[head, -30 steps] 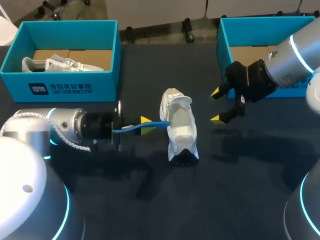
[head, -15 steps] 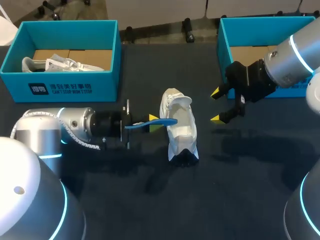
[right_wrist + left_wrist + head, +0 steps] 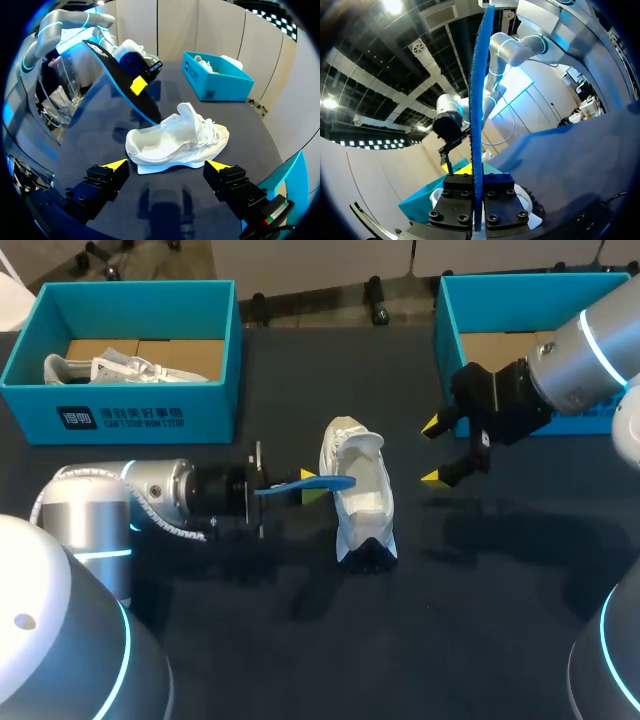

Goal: Take the shoe out of the shoebox, open the shoe tongue, remove and reinsert the insole, then place the shoe into the shoebox

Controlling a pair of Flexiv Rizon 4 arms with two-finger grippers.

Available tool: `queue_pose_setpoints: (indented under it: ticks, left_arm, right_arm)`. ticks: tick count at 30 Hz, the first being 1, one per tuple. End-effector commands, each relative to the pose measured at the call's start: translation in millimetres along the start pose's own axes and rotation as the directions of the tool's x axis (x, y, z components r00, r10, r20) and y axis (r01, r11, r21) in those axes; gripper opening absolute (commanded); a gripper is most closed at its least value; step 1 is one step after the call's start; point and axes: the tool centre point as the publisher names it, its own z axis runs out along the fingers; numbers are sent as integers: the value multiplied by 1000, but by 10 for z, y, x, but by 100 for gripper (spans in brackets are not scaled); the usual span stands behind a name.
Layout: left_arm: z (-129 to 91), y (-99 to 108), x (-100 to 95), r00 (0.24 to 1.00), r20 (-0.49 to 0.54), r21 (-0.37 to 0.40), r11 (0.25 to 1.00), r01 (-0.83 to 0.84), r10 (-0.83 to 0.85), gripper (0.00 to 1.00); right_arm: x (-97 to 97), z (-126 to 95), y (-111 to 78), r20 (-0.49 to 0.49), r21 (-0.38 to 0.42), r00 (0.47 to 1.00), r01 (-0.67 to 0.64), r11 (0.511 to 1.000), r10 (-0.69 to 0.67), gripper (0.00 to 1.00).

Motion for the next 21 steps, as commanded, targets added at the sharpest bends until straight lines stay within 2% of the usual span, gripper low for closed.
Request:
queue_pose_setpoints:
  ticks: [1, 9, 14, 21]
  left_arm:
    - [0, 19, 32, 1000, 0, -4, 1000, 3, -3, 0]
    - [-22, 28, 62, 1000, -8, -17, 1000, 7, -7, 0]
    - [-75, -38, 27, 1000, -19, -16, 1000, -11, 10, 0]
    - [-105, -25, -14, 1000, -9, -29, 999, -20, 20, 0]
  right_arm:
    - [-1, 14, 4, 1, 2, 1000, 0, 1000, 0, 100]
    - [-1, 14, 4, 1, 2, 1000, 0, 1000, 0, 100]
    - [-1, 14, 4, 1, 2, 1000, 0, 1000, 0, 100]
    - [-1, 14, 4, 1, 2, 1000, 0, 1000, 0, 100]
